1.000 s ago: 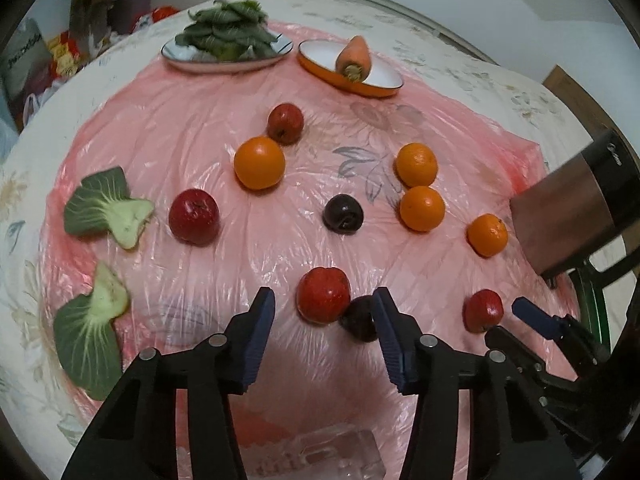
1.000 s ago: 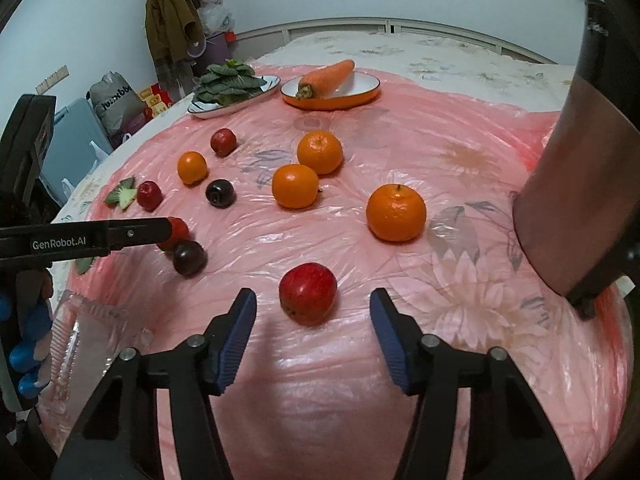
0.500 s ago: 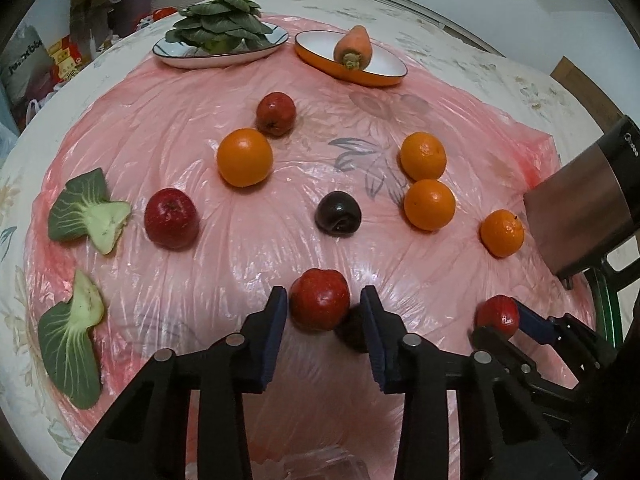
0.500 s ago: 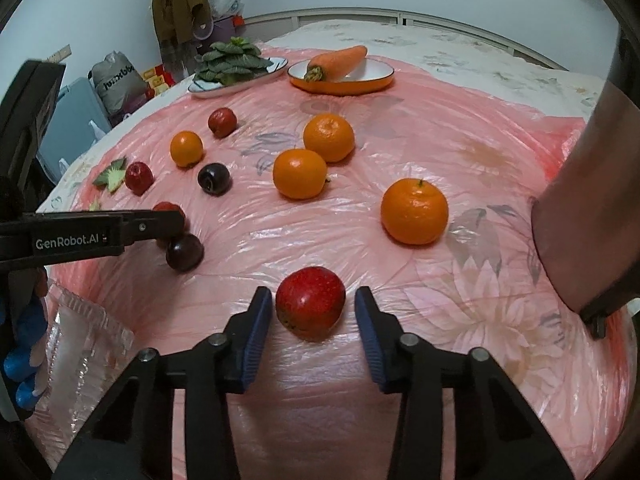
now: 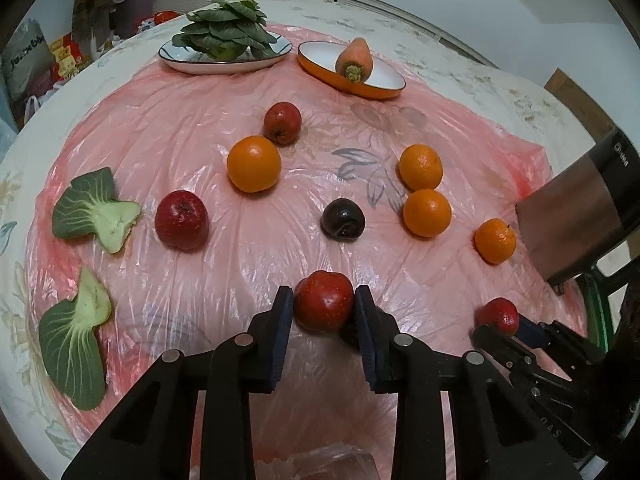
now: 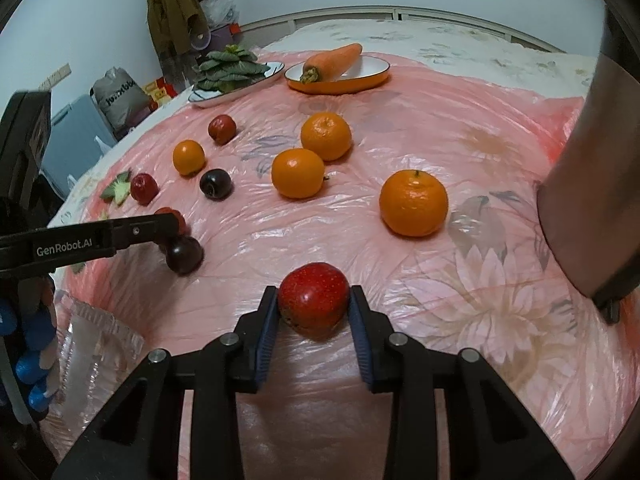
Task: Organize fruits
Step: 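Carry both held red apples over to the green tray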
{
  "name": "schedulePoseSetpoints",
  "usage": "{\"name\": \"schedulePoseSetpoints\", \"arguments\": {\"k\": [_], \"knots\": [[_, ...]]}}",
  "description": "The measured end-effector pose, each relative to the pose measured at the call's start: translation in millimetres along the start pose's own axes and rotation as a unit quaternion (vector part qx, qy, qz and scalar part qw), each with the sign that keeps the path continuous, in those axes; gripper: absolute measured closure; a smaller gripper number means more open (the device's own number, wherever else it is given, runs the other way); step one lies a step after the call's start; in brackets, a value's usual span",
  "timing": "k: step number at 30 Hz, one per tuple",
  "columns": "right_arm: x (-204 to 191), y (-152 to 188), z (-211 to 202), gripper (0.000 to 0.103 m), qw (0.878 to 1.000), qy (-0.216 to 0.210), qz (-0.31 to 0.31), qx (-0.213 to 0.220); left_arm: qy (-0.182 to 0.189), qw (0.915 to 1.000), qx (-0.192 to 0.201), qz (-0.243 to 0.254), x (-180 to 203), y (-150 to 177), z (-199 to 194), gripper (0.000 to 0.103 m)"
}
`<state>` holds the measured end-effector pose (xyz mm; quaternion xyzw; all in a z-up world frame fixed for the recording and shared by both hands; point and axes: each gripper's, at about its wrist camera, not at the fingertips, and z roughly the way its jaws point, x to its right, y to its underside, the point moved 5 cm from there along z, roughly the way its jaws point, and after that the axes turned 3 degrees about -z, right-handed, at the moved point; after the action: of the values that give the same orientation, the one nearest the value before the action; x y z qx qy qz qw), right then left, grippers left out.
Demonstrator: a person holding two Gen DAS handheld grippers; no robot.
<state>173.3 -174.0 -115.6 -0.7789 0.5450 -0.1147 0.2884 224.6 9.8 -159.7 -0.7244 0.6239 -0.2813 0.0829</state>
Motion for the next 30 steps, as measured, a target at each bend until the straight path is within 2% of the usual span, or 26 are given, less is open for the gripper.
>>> {"name": "schedulePoseSetpoints", "arguments": {"k": [5, 8, 15, 23, 30], "knots": [[4.4, -0.1, -9.4, 0.082, 1.0, -0.005, 0.017, 0.009, 0.017, 0.9995, 0.012, -0.023, -6.9, -2.9, -14.2, 0.076], [4.6, -0.2, -18.3, 0.082, 1.0, -0.005, 0.023, 0.015, 0.013, 0.9993, 0.018, -0.029, -11.6, -3.9, -23.5, 0.076], [8.1, 8.4, -51.8, 0.082, 0.999, 0.0, 0.036, 0.036, 0.011, 0.9993, 0.03, -0.02, -2.8, 1.1, -50.9, 0.076], [55.4, 49.9, -108.8, 0.082, 0.995, 0.036, 0.078, 0.053, 0.03, 0.9991, 0.026, 0.018, 52.4, 21.3, -69.9, 0.076], [118.5, 82.3, -162.2, 0.082, 0.986, 0.094, 0.115, 0.072, 0.074, 0.9951, 0.003, 0.066, 136.4, 43.2, -66.3, 0.076]]}}
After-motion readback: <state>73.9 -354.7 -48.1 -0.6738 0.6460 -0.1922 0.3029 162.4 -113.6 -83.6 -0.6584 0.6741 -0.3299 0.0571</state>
